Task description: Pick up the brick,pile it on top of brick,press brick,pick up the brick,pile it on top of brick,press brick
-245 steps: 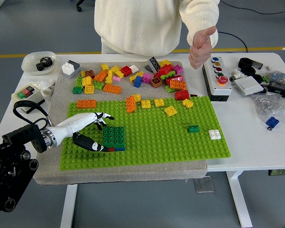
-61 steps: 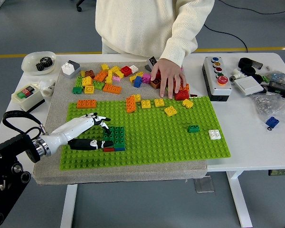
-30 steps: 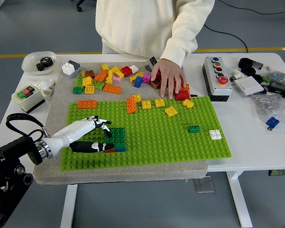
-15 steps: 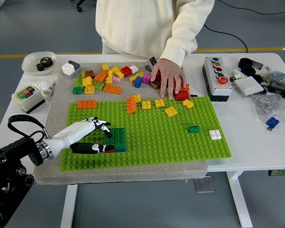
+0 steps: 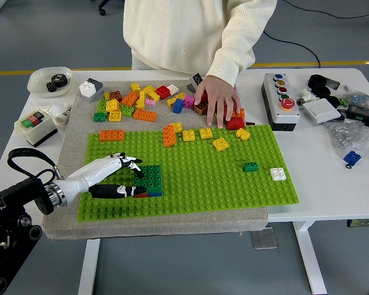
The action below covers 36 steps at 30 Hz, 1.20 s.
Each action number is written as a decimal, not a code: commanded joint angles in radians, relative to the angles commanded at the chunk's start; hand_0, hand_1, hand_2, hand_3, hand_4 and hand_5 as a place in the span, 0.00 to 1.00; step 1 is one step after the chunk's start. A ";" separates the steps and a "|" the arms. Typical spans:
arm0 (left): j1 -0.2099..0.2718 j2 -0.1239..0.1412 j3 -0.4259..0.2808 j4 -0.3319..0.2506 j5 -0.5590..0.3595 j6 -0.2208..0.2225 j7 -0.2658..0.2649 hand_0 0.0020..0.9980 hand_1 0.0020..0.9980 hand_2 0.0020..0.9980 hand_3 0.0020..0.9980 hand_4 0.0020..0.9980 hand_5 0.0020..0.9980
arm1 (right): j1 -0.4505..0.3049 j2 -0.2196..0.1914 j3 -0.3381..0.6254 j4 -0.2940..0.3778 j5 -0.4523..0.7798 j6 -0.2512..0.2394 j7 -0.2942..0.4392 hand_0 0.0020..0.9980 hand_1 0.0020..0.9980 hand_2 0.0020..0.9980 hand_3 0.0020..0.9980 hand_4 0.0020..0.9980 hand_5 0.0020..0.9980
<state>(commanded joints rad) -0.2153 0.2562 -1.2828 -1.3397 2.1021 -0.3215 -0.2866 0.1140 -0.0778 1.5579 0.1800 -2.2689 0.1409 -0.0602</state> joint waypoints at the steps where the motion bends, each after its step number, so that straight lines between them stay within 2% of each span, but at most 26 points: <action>1: 0.001 -0.001 -0.009 -0.006 -0.021 0.002 0.000 1.00 0.92 0.93 0.62 1.00 1.00 | 0.000 0.000 0.000 0.000 0.000 0.000 0.000 0.75 0.65 0.72 0.67 0.89 0.42; 9: -0.012 -0.012 -0.066 -0.041 -0.105 0.012 0.001 1.00 0.91 0.91 0.62 1.00 1.00 | -0.003 0.001 -0.004 0.000 0.000 0.002 0.001 0.75 0.65 0.72 0.67 0.89 0.43; 17: -0.036 -0.021 -0.096 -0.038 -0.124 0.036 0.005 1.00 0.88 0.89 0.62 1.00 1.00 | -0.004 0.001 -0.005 0.000 0.000 0.003 0.001 0.75 0.65 0.72 0.67 0.89 0.43; 23: -0.052 -0.022 -0.103 -0.024 -0.147 0.073 0.019 1.00 0.87 0.87 0.65 1.00 0.98 | -0.004 0.001 -0.006 0.000 0.000 0.003 0.000 0.75 0.65 0.72 0.67 0.89 0.43; 24: -0.055 -0.022 -0.104 -0.021 -0.161 0.087 0.030 1.00 0.87 0.87 0.65 1.00 0.98 | -0.004 0.000 -0.007 0.000 0.000 0.003 0.000 0.75 0.65 0.72 0.67 0.89 0.43; 25: -0.056 -0.022 -0.105 -0.019 -0.169 0.094 0.035 1.00 0.82 0.83 0.71 1.00 0.95 | -0.003 0.000 -0.007 0.000 0.000 0.003 -0.001 0.75 0.65 0.72 0.67 0.89 0.43; 28: -0.063 -0.022 -0.119 -0.014 -0.216 0.117 0.049 1.00 0.82 0.83 0.71 1.00 0.95 | -0.002 -0.001 -0.011 0.000 0.000 0.003 -0.003 0.75 0.65 0.72 0.67 0.89 0.43; 30: -0.067 -0.023 -0.128 -0.015 -0.233 0.127 0.054 1.00 0.82 0.83 0.71 1.00 0.95 | -0.002 -0.001 -0.011 0.000 0.000 0.003 -0.004 0.75 0.65 0.72 0.67 0.89 0.43; 31: -0.069 -0.023 -0.134 -0.016 -0.239 0.131 0.056 1.00 0.80 0.81 0.75 1.00 0.96 | -0.002 -0.001 -0.010 0.000 0.000 0.003 -0.005 0.75 0.65 0.72 0.67 0.89 0.43; 36: -0.078 -0.028 -0.156 -0.021 -0.256 0.147 0.060 1.00 0.80 0.81 0.75 1.00 0.96 | 0.000 -0.003 -0.006 0.000 0.000 0.001 -0.009 0.75 0.65 0.72 0.67 0.89 0.43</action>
<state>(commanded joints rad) -0.2936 0.2287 -1.4388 -1.3610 1.8465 -0.1750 -0.2262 0.1139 -0.0813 1.5516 0.1800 -2.2689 0.1421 -0.0689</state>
